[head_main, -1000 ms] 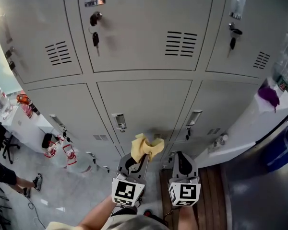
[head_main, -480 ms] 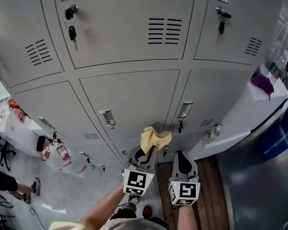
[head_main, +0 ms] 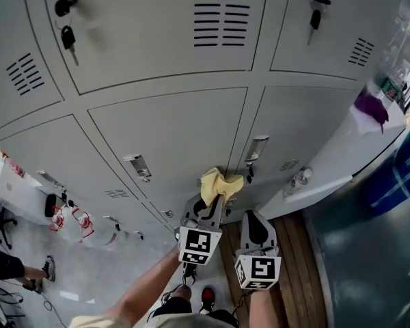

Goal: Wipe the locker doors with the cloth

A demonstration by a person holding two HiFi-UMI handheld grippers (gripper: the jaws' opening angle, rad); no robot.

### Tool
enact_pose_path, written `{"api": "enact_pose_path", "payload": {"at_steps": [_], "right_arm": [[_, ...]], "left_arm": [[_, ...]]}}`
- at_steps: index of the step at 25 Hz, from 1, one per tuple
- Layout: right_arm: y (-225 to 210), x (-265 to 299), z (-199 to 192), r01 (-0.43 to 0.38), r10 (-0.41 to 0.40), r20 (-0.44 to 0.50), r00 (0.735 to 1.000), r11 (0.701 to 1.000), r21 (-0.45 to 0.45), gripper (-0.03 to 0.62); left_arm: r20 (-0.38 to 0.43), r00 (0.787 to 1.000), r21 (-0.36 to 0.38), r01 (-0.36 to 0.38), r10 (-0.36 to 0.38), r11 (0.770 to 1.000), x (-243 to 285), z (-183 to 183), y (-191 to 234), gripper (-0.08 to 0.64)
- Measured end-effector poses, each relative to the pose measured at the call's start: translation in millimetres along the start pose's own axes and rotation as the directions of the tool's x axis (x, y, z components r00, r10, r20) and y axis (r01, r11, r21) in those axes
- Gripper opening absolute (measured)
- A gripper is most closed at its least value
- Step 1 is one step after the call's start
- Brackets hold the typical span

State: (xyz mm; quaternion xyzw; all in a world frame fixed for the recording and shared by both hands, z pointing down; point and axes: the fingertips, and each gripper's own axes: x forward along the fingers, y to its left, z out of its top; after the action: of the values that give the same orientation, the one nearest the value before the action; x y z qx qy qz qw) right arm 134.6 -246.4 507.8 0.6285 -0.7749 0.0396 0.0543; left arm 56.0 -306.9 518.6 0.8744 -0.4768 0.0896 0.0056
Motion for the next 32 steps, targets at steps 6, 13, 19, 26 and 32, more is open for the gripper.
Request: {"api": "enact_pose_path", "payload": {"at_steps": [6, 13, 19, 26, 32], "right_arm": [[-4.3, 4.7, -10.1, 0.018, -0.018, -0.018, 1.000, 1.000, 0.011, 0.025], [-15.7, 9.2, -13.9, 0.052, -0.051, -0.032, 0.998, 0.999, 0.007, 0.025], [-24.6, 12.8, -21.3, 0.075, -0.075, -0.050, 0.996, 0.997, -0.003, 0.025], [-24.4, 12.1, -17.7, 0.077, -0.076, -0.041, 0.996, 0.997, 0.006, 0.025], [-15.9, 15.0, -11.3, 0.051, -0.051, -0.030, 0.998, 0.999, -0.005, 0.025]], "left_arm": [[-0.013, 1.000, -0.016, -0.003, 0.003, 1.000, 15.4, -5.6, 10.1, 0.075], [-0.011, 1.000, -0.020, 0.022, -0.022, 1.000, 17.6, -7.0, 7.2, 0.075], [-0.011, 0.999, -0.016, 0.037, -0.037, 0.999, 14.2, -7.5, 8.9, 0.075], [-0.024, 0.999, -0.012, 0.024, -0.024, 1.000, 13.0, -10.6, 15.3, 0.075], [-0.031, 0.999, -0.022, -0.028, 0.027, 0.999, 1.0, -13.5, 33.2, 0.075]]}}
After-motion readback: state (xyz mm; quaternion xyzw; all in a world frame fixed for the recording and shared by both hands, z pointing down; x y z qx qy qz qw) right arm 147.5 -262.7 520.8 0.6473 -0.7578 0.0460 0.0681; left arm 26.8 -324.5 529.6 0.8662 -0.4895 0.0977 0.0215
